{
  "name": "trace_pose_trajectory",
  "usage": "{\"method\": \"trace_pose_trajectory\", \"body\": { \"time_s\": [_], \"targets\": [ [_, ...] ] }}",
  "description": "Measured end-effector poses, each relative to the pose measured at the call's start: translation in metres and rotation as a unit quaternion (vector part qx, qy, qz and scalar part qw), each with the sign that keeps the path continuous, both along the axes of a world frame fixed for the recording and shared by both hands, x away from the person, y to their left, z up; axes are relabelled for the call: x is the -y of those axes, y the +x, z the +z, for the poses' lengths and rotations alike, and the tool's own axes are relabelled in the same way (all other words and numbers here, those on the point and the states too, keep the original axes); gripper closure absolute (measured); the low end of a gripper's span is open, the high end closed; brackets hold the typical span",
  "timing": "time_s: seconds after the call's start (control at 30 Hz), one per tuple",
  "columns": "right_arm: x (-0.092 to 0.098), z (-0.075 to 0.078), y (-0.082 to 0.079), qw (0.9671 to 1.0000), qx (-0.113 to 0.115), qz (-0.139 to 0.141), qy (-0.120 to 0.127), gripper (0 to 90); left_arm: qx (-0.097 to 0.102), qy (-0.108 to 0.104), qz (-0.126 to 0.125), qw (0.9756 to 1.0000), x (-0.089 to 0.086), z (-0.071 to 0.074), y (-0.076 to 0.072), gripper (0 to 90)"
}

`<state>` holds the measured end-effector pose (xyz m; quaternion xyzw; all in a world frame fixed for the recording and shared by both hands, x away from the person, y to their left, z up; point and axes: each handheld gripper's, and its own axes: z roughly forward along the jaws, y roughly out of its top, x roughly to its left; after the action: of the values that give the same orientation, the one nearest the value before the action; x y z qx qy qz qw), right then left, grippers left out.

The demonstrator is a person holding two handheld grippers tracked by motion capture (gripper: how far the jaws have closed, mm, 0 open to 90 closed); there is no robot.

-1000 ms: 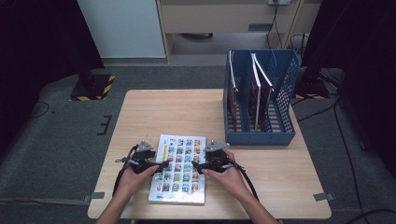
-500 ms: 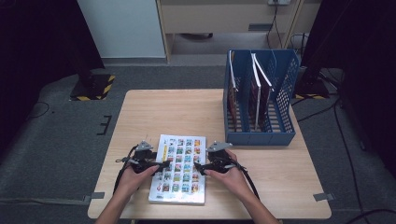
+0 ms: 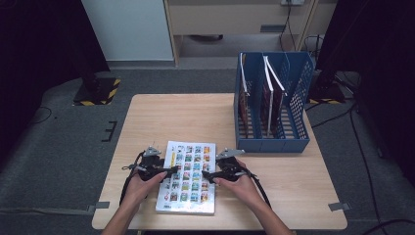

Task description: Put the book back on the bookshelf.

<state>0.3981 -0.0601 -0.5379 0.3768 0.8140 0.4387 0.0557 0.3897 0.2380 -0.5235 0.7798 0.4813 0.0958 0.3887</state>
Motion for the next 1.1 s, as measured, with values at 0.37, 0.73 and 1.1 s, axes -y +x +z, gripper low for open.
{"method": "trace_pose_trajectory", "body": {
  "time_s": [0.37, 0.73, 1.1],
  "targets": [
    [0.0, 0.0, 0.0, 1.0, -0.003, 0.0, 0.0, 19.6, 0.008, -0.05, -0.026, 0.9984, -0.007, 0.018, -0.013, 44.6],
    [0.0, 0.0, 0.0, 1.0, -0.001, 0.002, -0.002, 19.4, 0.002, -0.036, -0.043, 0.9984, 0.016, 0.006, -0.001, 58.2],
    [0.0, 0.0, 0.001, 1.0, 0.001, 0.003, -0.002, 18.8, 0.046, -0.044, -0.059, 0.9962, 0.018, 0.015, -0.008, 81.4]
  ]
}}
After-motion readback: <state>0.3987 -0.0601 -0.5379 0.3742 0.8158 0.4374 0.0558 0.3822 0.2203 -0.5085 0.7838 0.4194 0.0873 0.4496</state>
